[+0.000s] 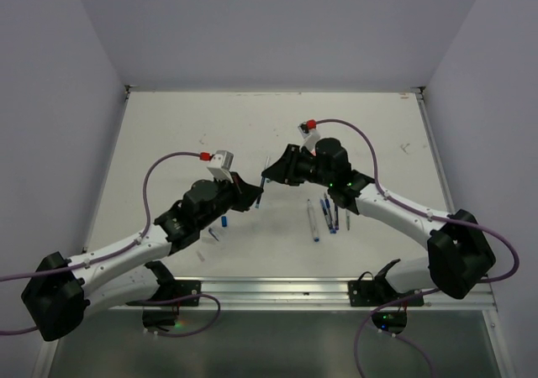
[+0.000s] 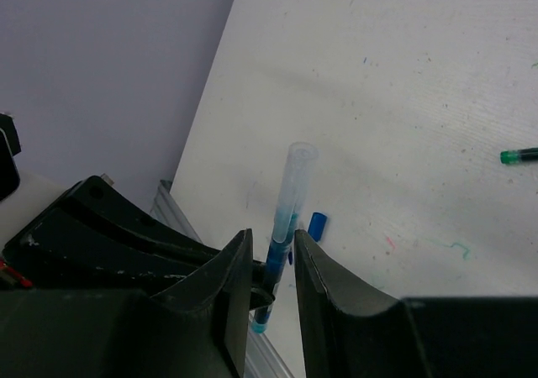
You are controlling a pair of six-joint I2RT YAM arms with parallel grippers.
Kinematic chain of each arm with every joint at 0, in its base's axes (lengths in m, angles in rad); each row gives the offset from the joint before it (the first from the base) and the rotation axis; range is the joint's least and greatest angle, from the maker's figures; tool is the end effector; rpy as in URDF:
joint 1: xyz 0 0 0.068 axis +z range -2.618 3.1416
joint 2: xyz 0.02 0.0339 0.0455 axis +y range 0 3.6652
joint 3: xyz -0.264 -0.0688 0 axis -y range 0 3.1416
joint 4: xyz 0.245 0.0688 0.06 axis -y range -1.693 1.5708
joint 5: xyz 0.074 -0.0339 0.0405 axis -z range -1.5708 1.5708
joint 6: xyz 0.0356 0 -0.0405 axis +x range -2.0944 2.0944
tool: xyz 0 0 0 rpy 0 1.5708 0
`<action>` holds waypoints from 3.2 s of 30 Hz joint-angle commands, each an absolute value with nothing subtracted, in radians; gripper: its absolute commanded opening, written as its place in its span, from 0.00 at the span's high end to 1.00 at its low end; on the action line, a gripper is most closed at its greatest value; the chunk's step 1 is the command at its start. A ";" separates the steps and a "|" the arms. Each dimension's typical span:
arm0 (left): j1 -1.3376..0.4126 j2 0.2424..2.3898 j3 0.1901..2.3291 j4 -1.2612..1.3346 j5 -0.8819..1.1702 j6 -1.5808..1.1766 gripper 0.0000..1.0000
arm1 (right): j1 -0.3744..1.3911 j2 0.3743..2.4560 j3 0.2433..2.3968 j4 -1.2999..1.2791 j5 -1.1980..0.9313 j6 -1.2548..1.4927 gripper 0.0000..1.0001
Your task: Open the pen caps
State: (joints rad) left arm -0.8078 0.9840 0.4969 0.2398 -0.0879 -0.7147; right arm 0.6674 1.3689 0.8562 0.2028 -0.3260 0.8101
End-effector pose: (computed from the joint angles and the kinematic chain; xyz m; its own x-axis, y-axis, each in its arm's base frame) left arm 0.1574 -0.1601 0.2449 -0.5611 -0.3579 -0.7464 0.3885 0.6824 -0.6192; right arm 0.2385 0.2024 0.2714 -0.7634 0.2721 -0.5858 -0.3959 0.5196 0.7572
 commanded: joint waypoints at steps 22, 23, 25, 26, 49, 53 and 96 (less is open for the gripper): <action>-0.813 0.933 0.523 0.233 -0.103 -0.683 0.43 | 0.709 1.359 0.848 0.044 -0.279 0.632 1.00; -0.811 0.919 0.528 0.198 -0.116 -0.675 0.38 | 0.709 1.338 0.847 0.020 -0.287 0.576 1.00; -0.810 0.884 0.537 0.183 -0.109 -0.646 0.35 | 0.709 1.316 0.838 -0.039 -0.334 0.510 1.00; -0.808 0.877 0.540 0.184 -0.095 -0.637 0.35 | 0.709 1.295 0.833 -0.057 -0.359 0.490 1.00; -0.727 0.968 0.430 0.719 0.508 -0.696 0.53 | 0.709 1.111 0.666 0.178 -0.830 0.512 1.00; -0.727 0.974 0.410 0.747 0.525 -0.716 0.55 | 0.709 1.120 0.658 0.241 -0.847 0.551 1.00; -0.730 1.057 0.486 0.155 -0.141 -0.798 1.00 | 0.808 1.518 0.865 -0.390 0.143 0.451 1.00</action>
State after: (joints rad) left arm -0.7334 1.1061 0.5484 0.1638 -0.1474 -0.8276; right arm 0.8158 1.4719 0.8108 -0.3309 0.0353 0.4484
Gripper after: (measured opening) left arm 0.058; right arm 0.109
